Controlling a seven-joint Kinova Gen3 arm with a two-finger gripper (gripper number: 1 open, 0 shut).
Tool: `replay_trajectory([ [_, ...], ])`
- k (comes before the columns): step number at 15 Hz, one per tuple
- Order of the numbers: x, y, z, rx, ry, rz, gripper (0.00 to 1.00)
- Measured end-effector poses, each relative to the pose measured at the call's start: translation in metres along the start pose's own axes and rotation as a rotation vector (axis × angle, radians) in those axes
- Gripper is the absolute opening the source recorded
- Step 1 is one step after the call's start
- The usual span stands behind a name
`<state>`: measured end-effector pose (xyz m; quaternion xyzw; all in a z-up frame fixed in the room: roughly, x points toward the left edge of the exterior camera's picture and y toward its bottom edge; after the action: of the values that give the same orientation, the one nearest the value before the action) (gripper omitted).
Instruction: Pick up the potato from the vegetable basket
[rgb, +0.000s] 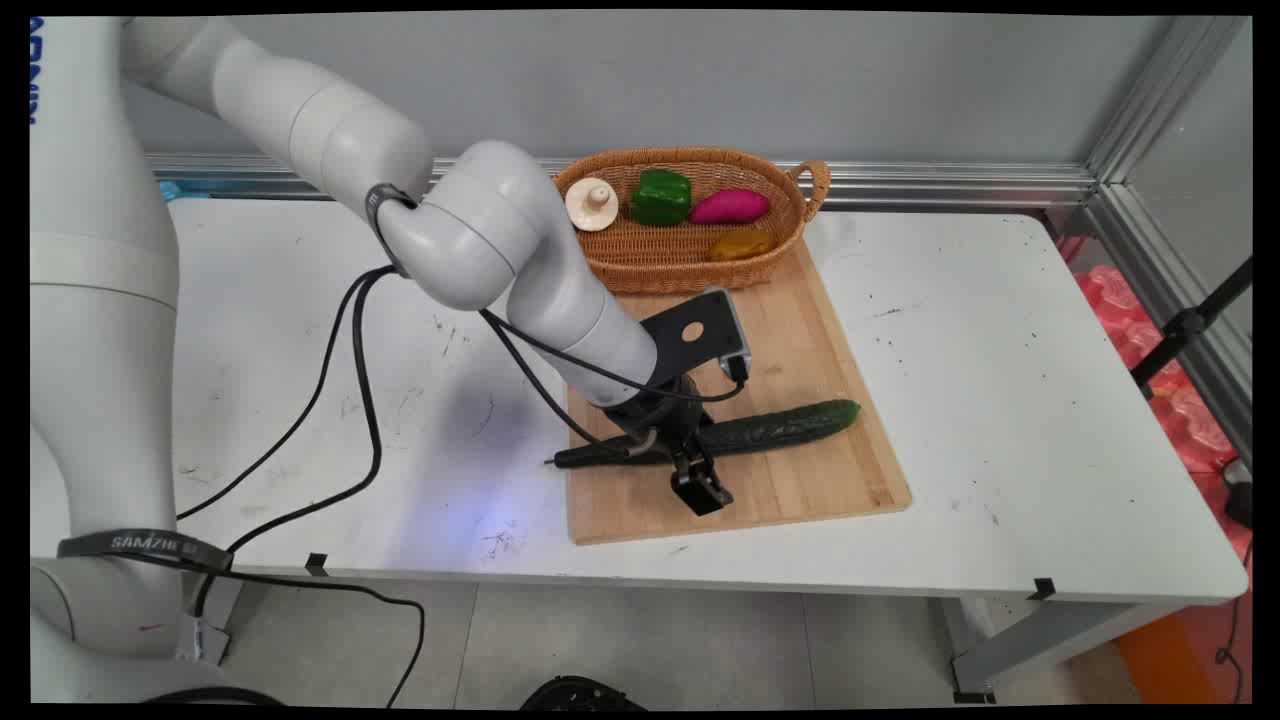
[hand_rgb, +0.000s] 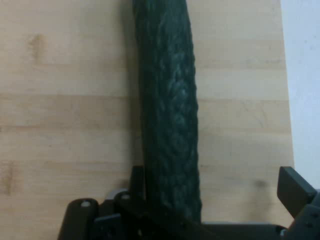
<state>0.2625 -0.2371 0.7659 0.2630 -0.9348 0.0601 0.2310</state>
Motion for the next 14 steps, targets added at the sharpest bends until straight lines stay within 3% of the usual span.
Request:
replay_trajectory([
  [9, 0.024, -0.011, -0.032, -0.007, 0.014, 0.011, 1.0],
  [14, 0.039, -0.033, -0.06, 0.006, 0.005, 0.036, 1.0],
])
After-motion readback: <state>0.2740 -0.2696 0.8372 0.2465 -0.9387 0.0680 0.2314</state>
